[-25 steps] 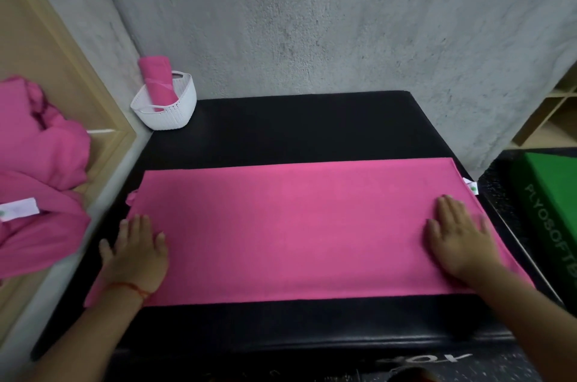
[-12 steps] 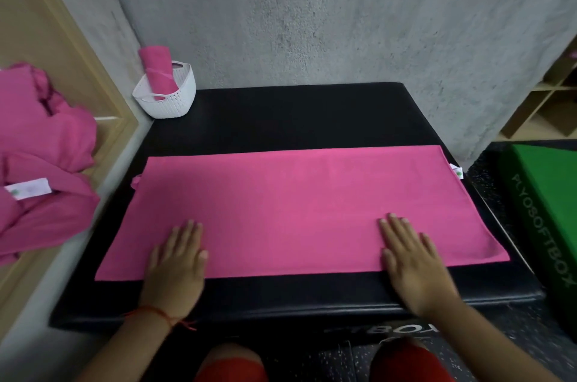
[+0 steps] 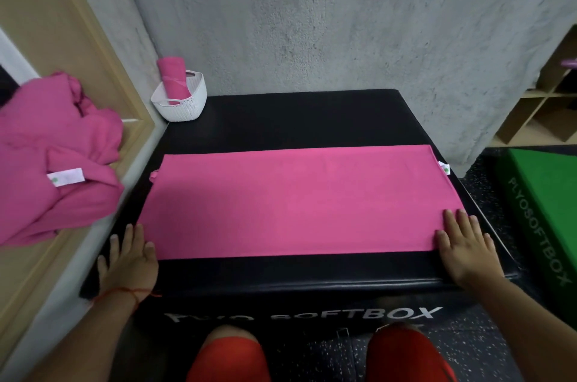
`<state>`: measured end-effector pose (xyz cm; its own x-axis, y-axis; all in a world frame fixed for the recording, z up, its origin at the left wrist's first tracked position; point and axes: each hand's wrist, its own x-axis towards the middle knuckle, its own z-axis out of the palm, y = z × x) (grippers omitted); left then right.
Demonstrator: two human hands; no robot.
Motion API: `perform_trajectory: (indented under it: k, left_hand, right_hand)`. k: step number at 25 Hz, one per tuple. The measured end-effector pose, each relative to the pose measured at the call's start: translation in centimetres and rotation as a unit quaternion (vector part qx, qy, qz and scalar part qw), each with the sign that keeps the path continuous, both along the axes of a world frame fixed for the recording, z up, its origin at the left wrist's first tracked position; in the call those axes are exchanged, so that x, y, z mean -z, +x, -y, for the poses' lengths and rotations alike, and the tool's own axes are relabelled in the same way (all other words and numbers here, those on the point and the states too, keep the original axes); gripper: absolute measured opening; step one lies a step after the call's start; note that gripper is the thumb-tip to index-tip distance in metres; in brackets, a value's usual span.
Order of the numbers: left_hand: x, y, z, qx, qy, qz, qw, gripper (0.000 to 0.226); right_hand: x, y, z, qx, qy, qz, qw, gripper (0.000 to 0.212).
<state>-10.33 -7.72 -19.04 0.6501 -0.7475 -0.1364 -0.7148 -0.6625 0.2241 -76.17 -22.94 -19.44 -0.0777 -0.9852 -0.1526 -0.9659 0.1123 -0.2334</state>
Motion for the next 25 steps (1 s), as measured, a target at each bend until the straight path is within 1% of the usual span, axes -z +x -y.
perform_trajectory:
  k: [3, 5, 6, 7, 8, 9, 10, 11, 12, 13, 15, 17, 18, 19, 21, 22, 23, 25]
  left_hand:
    - [-0.5, 0.7, 1.0, -0.003, 0.04, -0.019, 0.999, 0.062]
    - [-1.1, 0.6, 1.6, -0.029, 0.074, -0.04, 0.996, 0.067]
    - [-1.2, 0.0, 2.2, -0.041, 0.096, -0.022, 0.994, 0.07]
    - [-2.0, -1.6, 2.8, -0.032, 0.109, 0.007, 0.993, 0.071]
    - [-2.3, -3.5, 3.7, 0.011, 0.089, 0.036, 0.995, 0.07]
    - [-2.4, -5.8, 4.4, 0.101, 0.022, 0.036, 0.994, 0.067]
    - [-2.0, -8.4, 4.9, 0.202, -0.06, 0.006, 0.978, 0.062]
    - [-1.9, -11.6, 4.9, 0.284, -0.117, -0.044, 0.951, 0.054]
    - [-1.4, -14.4, 4.7, 0.352, -0.14, -0.07, 0.923, 0.047]
    - [-1.2, -17.0, 4.5, 0.398, -0.143, -0.073, 0.903, 0.044]
    - [-0.2, -20.0, 4.2, 0.421, -0.155, -0.072, 0.891, 0.043]
    - [0.5, -20.4, 4.2, 0.416, -0.197, -0.061, 0.886, 0.041]
    - [0.7, -20.2, 4.5, 0.414, -0.215, -0.049, 0.883, 0.04]
    - [0.8, -20.0, 4.6, 0.413, -0.231, -0.039, 0.88, 0.039]
    - [1.3, -20.0, 5.3, 0.411, -0.263, -0.04, 0.872, 0.036]
    - [1.4, -20.3, 5.7, 0.41, -0.278, -0.037, 0.868, 0.034]
    - [1.4, -20.5, 6.2, 0.41, -0.289, -0.033, 0.864, 0.031]
    - [1.1, -20.8, 7.2, 0.415, -0.3, -0.025, 0.859, 0.023]
  right_hand:
    - [-0.6, 0.1, 0.7, 0.0, 0.032, 0.004, 0.999, 0.07]
    - [-0.5, -0.3, 0.8, 0.0, 0.04, 0.005, 0.999, 0.071]
    - [-0.4, -0.5, 0.7, -0.001, 0.039, 0.006, 0.999, 0.071]
    - [-0.3, -0.5, 0.6, -0.001, 0.036, 0.01, 0.999, 0.071]
    - [-0.1, -0.5, 0.5, 0.001, 0.032, 0.011, 0.999, 0.071]
    - [0.1, -0.5, 0.5, 0.004, 0.024, 0.013, 1.0, 0.072]
    - [0.2, -0.4, 0.5, 0.007, 0.015, 0.015, 1.0, 0.073]
    - [0.1, -0.2, 0.6, 0.01, 0.005, 0.014, 1.0, 0.073]
    - [-0.2, 0.0, 0.4, 0.015, -0.004, 0.013, 1.0, 0.073]
    - [-0.4, 0.5, 0.1, 0.024, -0.018, 0.013, 0.999, 0.072]
    - [-0.2, 2.5, -1.0, 0.024, -0.055, -0.005, 0.998, 0.069]
    - [0.2, 6.3, -2.3, -0.036, -0.111, -0.003, 0.993, 0.064]
    - [0.1, 8.5, -2.9, -0.078, -0.136, 0.027, 0.987, 0.062]
    - [-0.2, 10.8, -3.4, -0.118, -0.154, 0.077, 0.978, 0.061]
    - [-0.5, 14.0, -4.1, -0.188, -0.173, 0.191, 0.948, 0.057]
    - [-0.7, 15.1, -4.2, -0.226, -0.178, 0.22, 0.932, 0.053]
    - [-0.8, 15.9, -4.1, -0.269, -0.179, 0.223, 0.92, 0.05]
    - [-0.6, 16.9, -4.0, -0.343, -0.173, 0.18, 0.906, 0.044]
